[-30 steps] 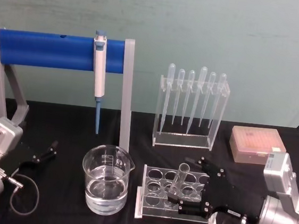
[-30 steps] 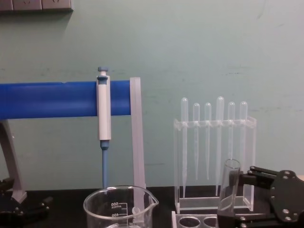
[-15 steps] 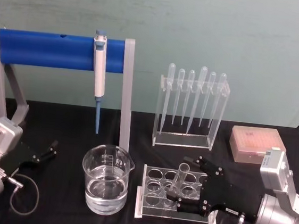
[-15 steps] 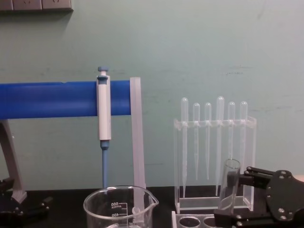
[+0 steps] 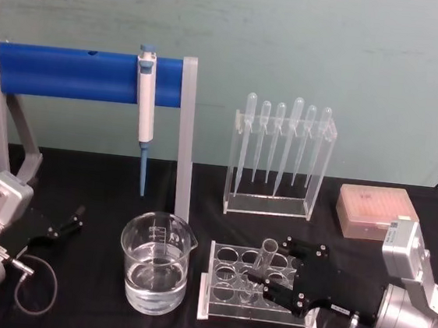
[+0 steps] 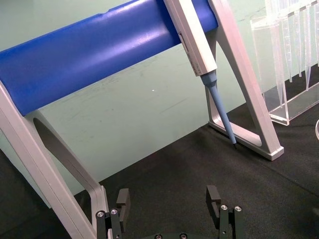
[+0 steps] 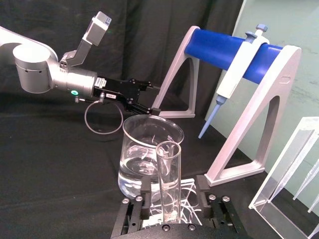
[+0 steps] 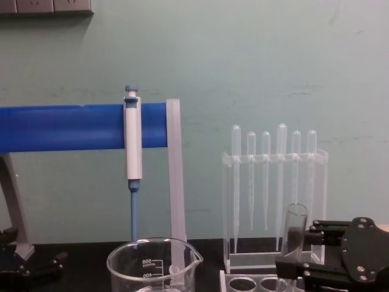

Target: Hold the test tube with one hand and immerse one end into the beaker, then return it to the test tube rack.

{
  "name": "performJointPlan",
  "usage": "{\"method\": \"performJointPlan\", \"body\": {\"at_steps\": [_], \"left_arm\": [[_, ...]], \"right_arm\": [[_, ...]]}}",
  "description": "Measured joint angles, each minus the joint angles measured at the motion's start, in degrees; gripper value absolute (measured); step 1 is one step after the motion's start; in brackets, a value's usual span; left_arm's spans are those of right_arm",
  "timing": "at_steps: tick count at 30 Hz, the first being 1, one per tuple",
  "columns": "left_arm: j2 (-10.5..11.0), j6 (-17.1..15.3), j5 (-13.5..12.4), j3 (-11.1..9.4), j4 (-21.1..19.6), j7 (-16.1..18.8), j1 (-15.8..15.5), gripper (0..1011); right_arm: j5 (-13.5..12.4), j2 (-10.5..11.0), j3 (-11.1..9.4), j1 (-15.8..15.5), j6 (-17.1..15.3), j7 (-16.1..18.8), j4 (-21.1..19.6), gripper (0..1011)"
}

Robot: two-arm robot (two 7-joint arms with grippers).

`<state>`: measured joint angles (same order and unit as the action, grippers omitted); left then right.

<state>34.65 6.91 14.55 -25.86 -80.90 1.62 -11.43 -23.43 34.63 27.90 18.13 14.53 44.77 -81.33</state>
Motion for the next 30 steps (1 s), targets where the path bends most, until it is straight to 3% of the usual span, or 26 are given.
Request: {"method": "performJointPlan", "body": {"at_steps": [12,22,30], "left_arm": [[0.0,0.0,0.0,0.0,0.0,0.0,0.0,1000],[0.0,0.0,0.0,0.0,0.0,0.0,0.0,1000],[0.0,0.0,0.0,0.0,0.0,0.0,0.0,1000]], "right_arm": [[-0.06,0.02,0.0,-0.03,0.06,0.0,-0.05,224],[-0.09,0.02,-0.01,-0.03,-0.02,-0.01,-0.05,224],[-0.92,0.87,-0.62,-0.12,-3.33,-1.32,-2.43,224]]}}
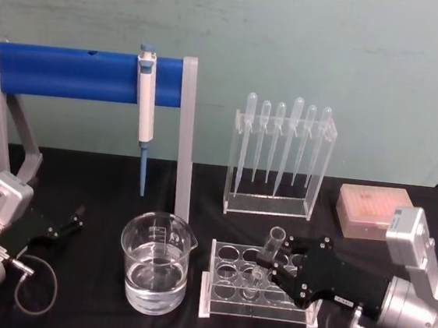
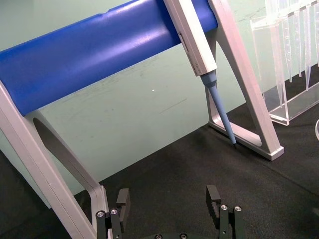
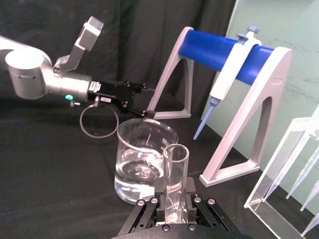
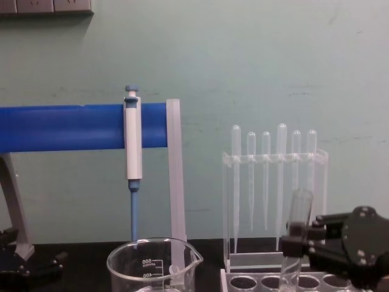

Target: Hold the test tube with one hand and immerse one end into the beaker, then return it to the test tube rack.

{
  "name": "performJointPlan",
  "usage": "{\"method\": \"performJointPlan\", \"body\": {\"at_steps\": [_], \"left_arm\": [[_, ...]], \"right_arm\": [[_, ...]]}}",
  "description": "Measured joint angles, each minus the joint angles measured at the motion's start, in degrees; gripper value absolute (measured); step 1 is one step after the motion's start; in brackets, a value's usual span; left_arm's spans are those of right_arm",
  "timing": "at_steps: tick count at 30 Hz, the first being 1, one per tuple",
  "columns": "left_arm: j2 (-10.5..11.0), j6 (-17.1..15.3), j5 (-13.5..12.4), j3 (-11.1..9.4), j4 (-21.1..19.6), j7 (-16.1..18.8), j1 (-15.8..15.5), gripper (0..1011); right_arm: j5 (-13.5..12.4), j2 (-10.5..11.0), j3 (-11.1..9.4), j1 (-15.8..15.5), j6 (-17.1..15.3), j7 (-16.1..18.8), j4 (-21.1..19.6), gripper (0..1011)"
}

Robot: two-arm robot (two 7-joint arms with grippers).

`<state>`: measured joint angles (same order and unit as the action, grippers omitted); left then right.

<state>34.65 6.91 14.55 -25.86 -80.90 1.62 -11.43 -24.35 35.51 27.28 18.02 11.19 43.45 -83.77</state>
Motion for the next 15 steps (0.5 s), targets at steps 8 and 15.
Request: {"method": "performJointPlan", "body": {"at_steps": [8,15], "left_arm": [[0.0,0.0,0.0,0.0,0.0,0.0,0.0,1000],[0.0,0.0,0.0,0.0,0.0,0.0,0.0,1000]], "right_arm": [[-3.41,1.21,-1.6,-0.23,-5.77,-1.6,-4.67,224],[-5.3,2.47,-2.24,0.15,-10.12,-3.12,-8.16,224]]}}
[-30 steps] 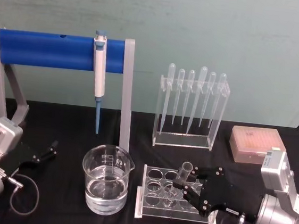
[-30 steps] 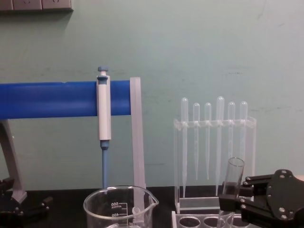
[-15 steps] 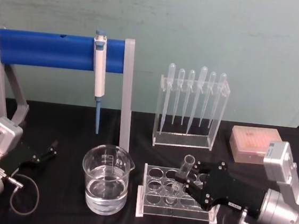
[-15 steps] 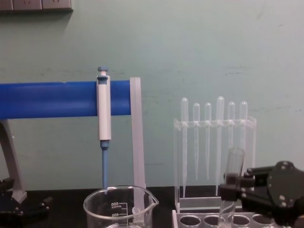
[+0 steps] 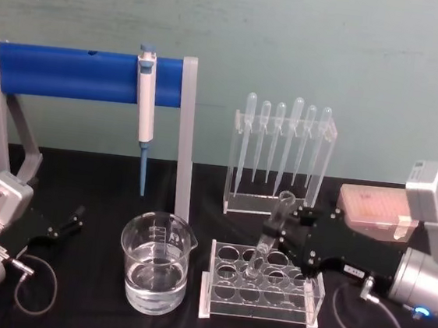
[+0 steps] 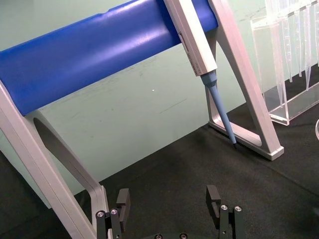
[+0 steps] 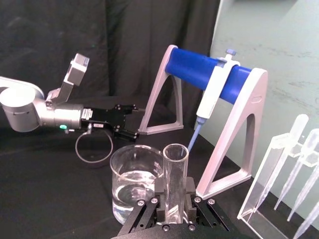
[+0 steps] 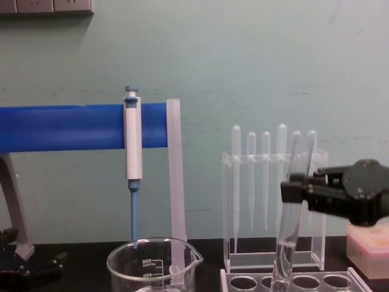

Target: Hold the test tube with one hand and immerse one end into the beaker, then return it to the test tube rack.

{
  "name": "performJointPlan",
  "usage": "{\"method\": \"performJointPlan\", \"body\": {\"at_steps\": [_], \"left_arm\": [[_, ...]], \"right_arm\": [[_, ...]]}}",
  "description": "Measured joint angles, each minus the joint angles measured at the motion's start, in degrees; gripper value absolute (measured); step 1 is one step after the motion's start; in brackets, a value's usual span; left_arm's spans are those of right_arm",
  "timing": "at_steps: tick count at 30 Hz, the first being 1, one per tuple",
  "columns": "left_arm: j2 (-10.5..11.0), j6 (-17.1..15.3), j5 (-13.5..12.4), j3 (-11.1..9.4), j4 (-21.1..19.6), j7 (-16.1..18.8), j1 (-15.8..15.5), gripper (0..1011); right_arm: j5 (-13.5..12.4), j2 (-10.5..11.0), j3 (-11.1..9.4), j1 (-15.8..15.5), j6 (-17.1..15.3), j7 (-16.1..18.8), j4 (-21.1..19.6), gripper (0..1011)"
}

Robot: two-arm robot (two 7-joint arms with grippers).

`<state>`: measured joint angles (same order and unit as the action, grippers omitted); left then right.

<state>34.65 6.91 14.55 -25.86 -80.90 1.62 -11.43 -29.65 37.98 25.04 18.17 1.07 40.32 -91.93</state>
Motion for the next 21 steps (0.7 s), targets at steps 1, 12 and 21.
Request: {"method": "performJointPlan", "body": {"at_steps": [1,12,21], "left_arm": [[0.0,0.0,0.0,0.0,0.0,0.0,0.0,1000],[0.0,0.0,0.0,0.0,0.0,0.0,0.0,1000],[0.0,0.0,0.0,0.0,0.0,0.0,0.0,1000]], "right_arm": [[-0.38,0.34,-0.11,0.13,-0.97,-0.43,-0.87,224],[-2.57,1.78,-0.07,2.65,-6.66,-2.33,-4.57,224],[-3.52,1.06,2.05,7.31,-10.63,-2.84,-5.95,224]]}}
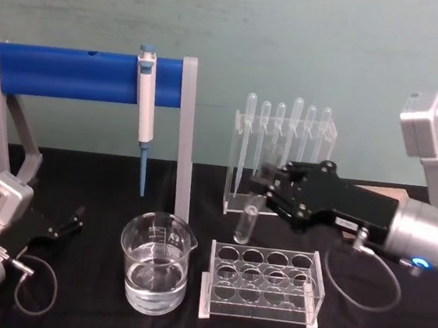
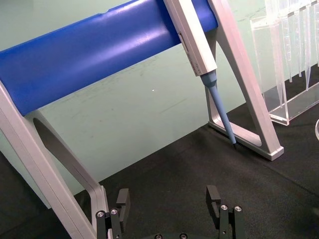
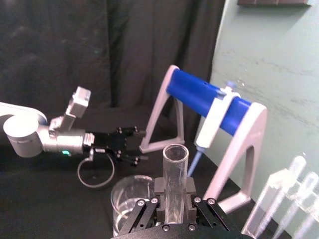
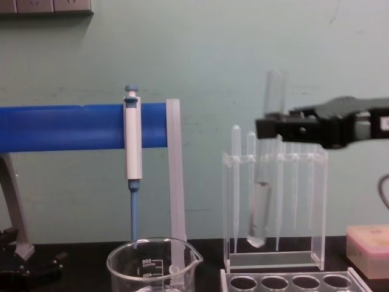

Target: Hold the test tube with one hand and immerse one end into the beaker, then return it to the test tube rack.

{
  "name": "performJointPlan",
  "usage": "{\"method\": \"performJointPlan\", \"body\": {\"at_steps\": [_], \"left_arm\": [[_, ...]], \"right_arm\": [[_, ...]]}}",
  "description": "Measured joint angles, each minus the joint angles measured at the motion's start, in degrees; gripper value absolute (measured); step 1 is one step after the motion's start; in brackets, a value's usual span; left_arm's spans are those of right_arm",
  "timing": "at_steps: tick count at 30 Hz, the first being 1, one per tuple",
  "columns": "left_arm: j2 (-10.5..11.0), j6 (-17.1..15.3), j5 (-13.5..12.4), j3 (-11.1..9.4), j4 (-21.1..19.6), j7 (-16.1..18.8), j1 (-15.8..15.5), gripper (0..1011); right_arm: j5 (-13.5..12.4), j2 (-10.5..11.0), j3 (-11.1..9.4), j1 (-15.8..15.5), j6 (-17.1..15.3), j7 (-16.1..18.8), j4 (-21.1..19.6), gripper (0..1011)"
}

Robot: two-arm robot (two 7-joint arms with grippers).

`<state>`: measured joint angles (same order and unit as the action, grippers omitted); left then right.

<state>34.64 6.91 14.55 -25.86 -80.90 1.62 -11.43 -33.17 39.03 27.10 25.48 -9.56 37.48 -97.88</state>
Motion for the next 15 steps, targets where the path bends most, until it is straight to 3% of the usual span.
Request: {"method": "performJointPlan", "body": {"at_steps": [15], "left_arm": [[0.0,0.0,0.0,0.0,0.0,0.0,0.0,1000]], "right_arm": [[-0.45,-5.41,6.14,7.37,-1.42,0.92,1.93,224]]}}
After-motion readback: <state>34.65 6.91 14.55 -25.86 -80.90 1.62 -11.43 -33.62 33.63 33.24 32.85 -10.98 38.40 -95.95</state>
